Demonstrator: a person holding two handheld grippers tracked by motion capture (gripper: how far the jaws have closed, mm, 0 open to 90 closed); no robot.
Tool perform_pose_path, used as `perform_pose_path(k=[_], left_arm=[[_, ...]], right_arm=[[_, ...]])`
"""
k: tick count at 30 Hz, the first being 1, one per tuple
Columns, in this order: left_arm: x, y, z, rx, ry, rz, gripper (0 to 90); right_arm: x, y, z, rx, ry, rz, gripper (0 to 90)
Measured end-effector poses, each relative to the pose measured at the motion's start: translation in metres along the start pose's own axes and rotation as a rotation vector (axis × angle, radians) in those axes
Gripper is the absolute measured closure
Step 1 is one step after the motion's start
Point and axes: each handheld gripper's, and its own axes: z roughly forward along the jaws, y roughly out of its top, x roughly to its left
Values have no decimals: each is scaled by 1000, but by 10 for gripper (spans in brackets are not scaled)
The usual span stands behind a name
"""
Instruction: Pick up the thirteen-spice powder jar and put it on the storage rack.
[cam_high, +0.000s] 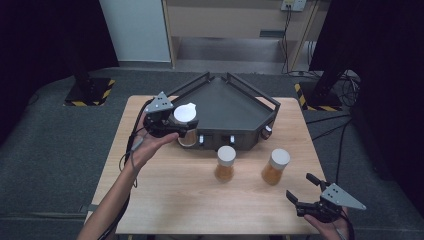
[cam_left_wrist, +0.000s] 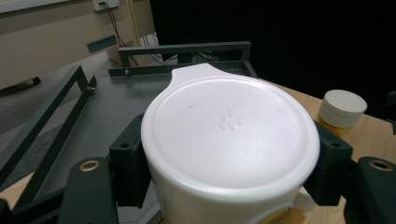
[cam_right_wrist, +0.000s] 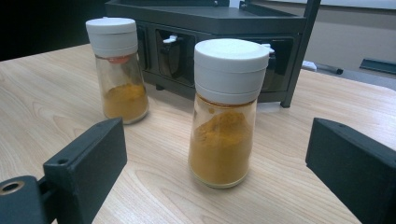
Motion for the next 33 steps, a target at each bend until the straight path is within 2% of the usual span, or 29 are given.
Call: perform_pose_path(k=[8, 20, 23, 27, 33], left_arm=[[13, 14, 9, 3, 33, -12, 296], [25, 31, 29, 15, 88, -21, 296], [30, 33, 35, 17, 92, -40, 296], [34, 35, 44, 24, 118, -44, 296], [41, 30, 54, 26, 153, -62, 296]], right_arm=[[0, 0, 0, 1, 1, 0, 52], [-1, 0, 0, 0, 2, 2, 52], [-1, -1, 0, -1, 4, 3, 52], [-1, -1, 0, -1, 5, 2, 52], [-1, -1, -1, -4, 6, 5, 53]])
